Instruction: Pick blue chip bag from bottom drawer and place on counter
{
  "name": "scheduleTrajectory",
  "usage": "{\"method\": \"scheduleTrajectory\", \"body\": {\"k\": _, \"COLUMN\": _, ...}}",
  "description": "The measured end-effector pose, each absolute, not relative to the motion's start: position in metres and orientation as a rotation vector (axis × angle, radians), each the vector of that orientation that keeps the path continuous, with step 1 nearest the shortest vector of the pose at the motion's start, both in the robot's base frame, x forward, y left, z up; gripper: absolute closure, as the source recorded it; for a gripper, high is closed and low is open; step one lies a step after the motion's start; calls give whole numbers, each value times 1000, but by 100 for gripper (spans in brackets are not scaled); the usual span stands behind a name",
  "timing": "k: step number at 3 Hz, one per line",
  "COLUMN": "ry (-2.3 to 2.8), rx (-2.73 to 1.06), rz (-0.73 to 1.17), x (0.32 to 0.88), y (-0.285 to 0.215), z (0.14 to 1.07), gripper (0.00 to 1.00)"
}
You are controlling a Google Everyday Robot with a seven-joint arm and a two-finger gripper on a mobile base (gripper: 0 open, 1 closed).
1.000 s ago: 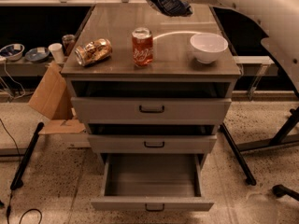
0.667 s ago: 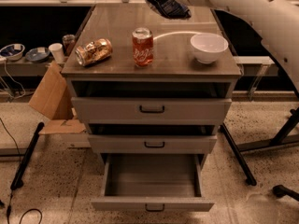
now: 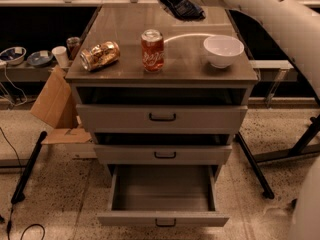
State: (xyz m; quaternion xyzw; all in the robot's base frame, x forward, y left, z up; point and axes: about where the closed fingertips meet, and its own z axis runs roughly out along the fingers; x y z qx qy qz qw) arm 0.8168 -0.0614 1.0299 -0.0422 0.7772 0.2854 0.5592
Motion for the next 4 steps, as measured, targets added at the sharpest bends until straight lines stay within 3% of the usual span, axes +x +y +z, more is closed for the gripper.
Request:
{"method": "scheduleTrajectory", "body": {"k": 3, "ry": 1850, "rx": -123, "rz": 780, "x": 842, "y": -35, "z": 997, "gripper": 100}}
{"method": "scheduleTrajectory", "body": {"k": 4, "ry": 1867, "rx": -124, "rz": 788, "x": 844, "y": -33, "z": 992, "gripper": 73}}
